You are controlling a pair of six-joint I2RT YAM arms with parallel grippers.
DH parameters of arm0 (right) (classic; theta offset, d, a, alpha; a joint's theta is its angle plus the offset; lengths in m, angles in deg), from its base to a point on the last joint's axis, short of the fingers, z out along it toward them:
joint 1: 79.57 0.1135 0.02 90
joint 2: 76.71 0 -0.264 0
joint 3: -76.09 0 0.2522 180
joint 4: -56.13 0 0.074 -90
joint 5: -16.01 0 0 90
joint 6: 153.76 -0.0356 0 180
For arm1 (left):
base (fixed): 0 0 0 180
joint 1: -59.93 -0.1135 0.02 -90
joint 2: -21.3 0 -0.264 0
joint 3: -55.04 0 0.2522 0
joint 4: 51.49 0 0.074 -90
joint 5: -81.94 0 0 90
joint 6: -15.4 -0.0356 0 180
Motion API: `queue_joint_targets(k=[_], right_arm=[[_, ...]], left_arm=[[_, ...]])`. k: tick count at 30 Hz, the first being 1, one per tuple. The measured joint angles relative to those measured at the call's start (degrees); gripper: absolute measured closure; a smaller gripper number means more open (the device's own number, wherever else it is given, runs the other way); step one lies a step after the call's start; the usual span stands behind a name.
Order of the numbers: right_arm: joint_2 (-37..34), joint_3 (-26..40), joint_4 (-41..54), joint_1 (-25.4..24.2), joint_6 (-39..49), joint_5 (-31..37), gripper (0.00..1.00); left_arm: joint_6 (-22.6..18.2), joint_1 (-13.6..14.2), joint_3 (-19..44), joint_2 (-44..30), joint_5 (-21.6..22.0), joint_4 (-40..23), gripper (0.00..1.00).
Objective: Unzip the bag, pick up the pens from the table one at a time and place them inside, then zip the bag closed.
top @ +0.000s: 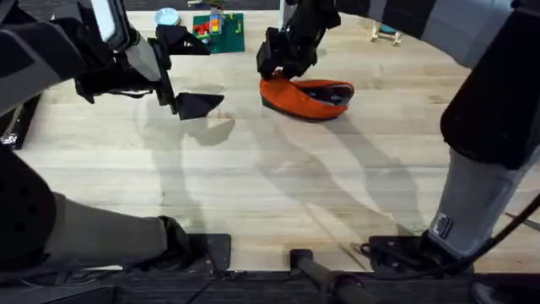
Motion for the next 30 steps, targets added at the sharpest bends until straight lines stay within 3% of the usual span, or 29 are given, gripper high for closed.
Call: queue_joint_targets(k=[30], right_arm=[[-0.01,1.59,0.15,-0.42,-1.49,-0.66,0.734]], left_arm=[[0.01,0.0,0.0,-0.01,0.0,0.0,0.007]])
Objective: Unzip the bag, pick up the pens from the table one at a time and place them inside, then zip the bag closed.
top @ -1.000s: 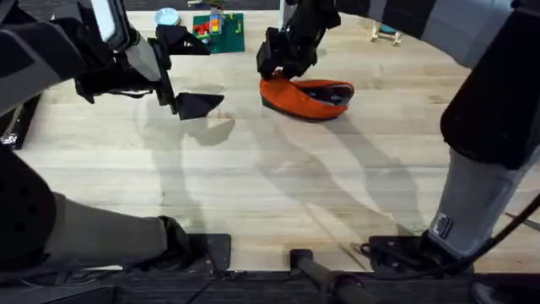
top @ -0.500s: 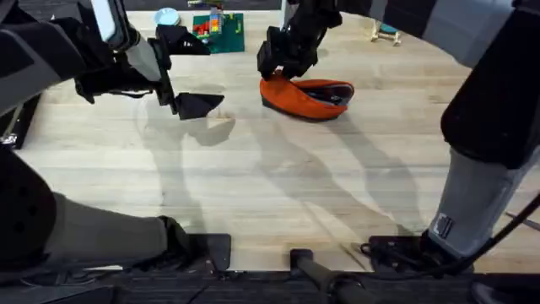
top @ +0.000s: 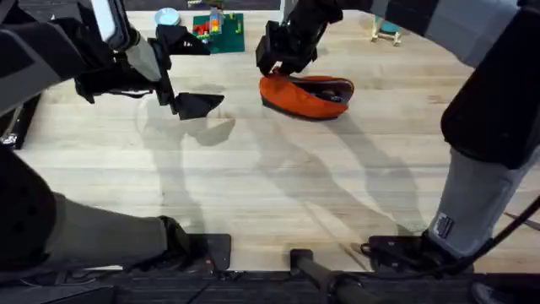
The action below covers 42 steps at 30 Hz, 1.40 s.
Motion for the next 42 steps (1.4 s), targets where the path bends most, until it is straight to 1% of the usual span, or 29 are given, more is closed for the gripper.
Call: queue_joint_targets(k=[10,11,12,13,14,29,35,42], right_arm=[[0.0,0.25,-0.07,-0.02,-0.17,-0.04,0.823],[0.0,0.25,-0.09,-0.02,-0.22,-0.22,0.888],[0.02,0.25,-0.12,-0.02,-0.23,-0.31,0.927],[0.0,0.27,-0.17,-0.02,-0.28,-0.39,0.957],[0.0,0.29,-0.22,-0.02,-0.26,-0.42,0.966],[0.0,0.58,-0.1,-0.02,-0.22,-0.42,0.969],[0.0,3.13,1.88,-0.02,0.73,-0.39,0.97],[0.0,5.61,5.69,-0.02,4.89,-0.39,0.97]], left_arm=[[0.0,0.0,0.0,0.01,0.0,0.0,0.007],[0.0,0.0,0.0,0.01,0.0,0.0,0.008],[0.0,0.0,0.0,0.0,0.0,0.0,0.006],[0.0,0.0,0.0,0.01,0.0,0.0,0.007],[0.0,0.0,0.0,0.01,0.0,0.0,0.008],[0.0,0.0,0.0,0.0,0.0,0.0,0.007],[0.0,0.0,0.0,0.01,0.0,0.0,0.008],[0.0,0.0,0.0,0.01,0.0,0.0,0.007]])
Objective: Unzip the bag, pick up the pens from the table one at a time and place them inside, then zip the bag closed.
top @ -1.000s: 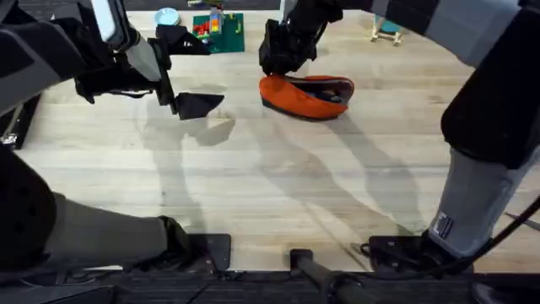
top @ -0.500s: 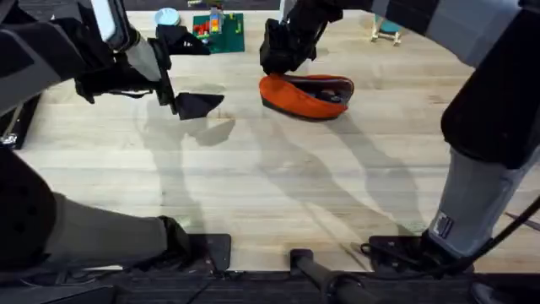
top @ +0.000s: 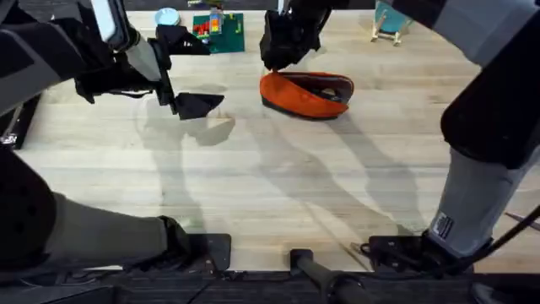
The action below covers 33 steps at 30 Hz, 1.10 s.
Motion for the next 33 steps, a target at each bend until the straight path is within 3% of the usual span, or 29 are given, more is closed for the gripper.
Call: queue_joint_targets(k=[13,33], right_arm=[[0.0,0.4,1.83,0.0,6.04,0.0,0.97],[0.01,0.42,1.85,0.0,7.02,0.0,0.97]], left_arm=[[0.0,0.0,0.0,0.0,0.0,0.0,0.007],[0.0,0.0,0.0,0.0,0.0,0.0,0.007]])
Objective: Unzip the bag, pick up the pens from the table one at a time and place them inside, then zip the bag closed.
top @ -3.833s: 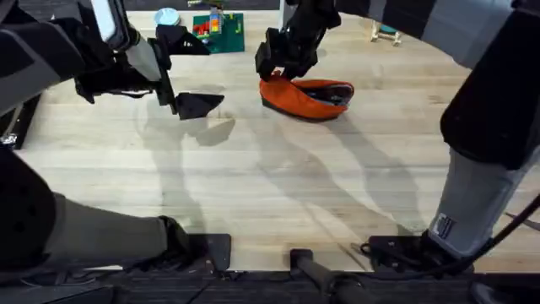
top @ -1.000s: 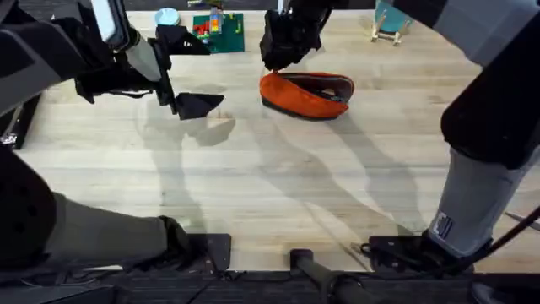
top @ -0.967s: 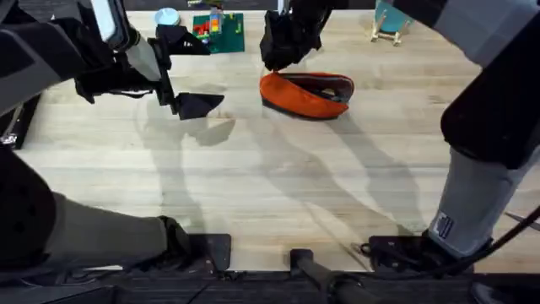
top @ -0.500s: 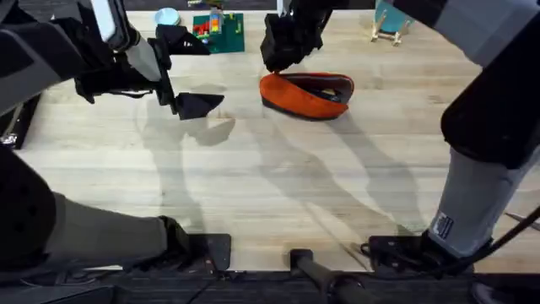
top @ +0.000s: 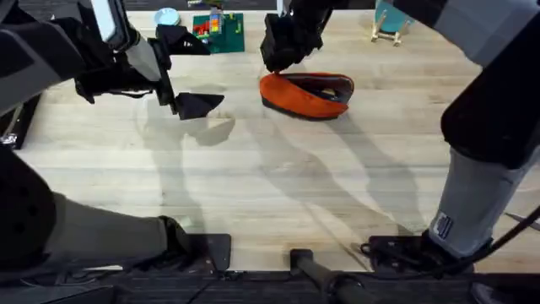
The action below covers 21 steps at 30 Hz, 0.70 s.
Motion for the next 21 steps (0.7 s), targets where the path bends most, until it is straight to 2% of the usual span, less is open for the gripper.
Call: queue_joint_targets(k=[21], right_arm=[[-0.01,0.04,0.01,0.0,0.0,0.02,0.971]], left_arm=[[0.0,0.24,0.0,0.0,-1.07,1.1,0.008]])
